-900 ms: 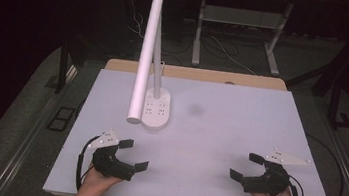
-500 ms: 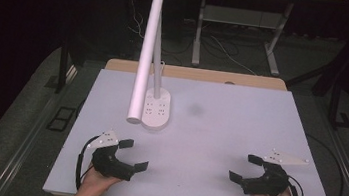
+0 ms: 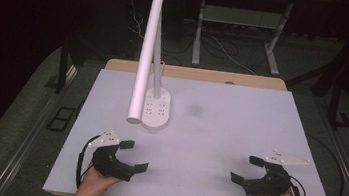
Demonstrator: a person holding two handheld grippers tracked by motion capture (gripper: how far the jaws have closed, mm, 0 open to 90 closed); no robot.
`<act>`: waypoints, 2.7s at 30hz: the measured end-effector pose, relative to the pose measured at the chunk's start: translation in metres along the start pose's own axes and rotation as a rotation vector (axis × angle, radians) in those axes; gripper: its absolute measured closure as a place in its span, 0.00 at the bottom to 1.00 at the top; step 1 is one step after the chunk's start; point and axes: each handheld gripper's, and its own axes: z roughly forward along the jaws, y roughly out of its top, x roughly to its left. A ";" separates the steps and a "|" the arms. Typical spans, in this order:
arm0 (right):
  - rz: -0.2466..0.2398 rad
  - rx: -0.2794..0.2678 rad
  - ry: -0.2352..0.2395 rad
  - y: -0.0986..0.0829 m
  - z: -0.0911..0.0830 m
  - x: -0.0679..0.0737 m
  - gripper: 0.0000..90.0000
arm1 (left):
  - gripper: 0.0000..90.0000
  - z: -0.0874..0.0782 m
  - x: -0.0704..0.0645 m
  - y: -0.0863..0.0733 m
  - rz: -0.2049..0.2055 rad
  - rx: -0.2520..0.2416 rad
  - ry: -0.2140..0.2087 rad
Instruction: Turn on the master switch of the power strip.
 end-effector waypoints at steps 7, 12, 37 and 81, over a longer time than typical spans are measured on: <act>-0.003 0.008 0.005 0.000 0.000 0.000 0.00 | 0.00 0.000 0.000 0.003 0.004 0.027 -0.014; -0.008 0.011 0.009 0.000 0.000 0.000 0.00 | 0.00 -0.001 0.001 0.006 -0.007 0.040 -0.037; -0.010 0.018 0.005 -0.001 0.001 0.000 0.00 | 0.00 -0.004 0.008 0.033 0.007 0.088 -0.055; -0.017 0.030 0.017 -0.002 0.003 0.000 0.00 | 0.00 -0.007 0.045 0.090 0.031 0.153 -0.002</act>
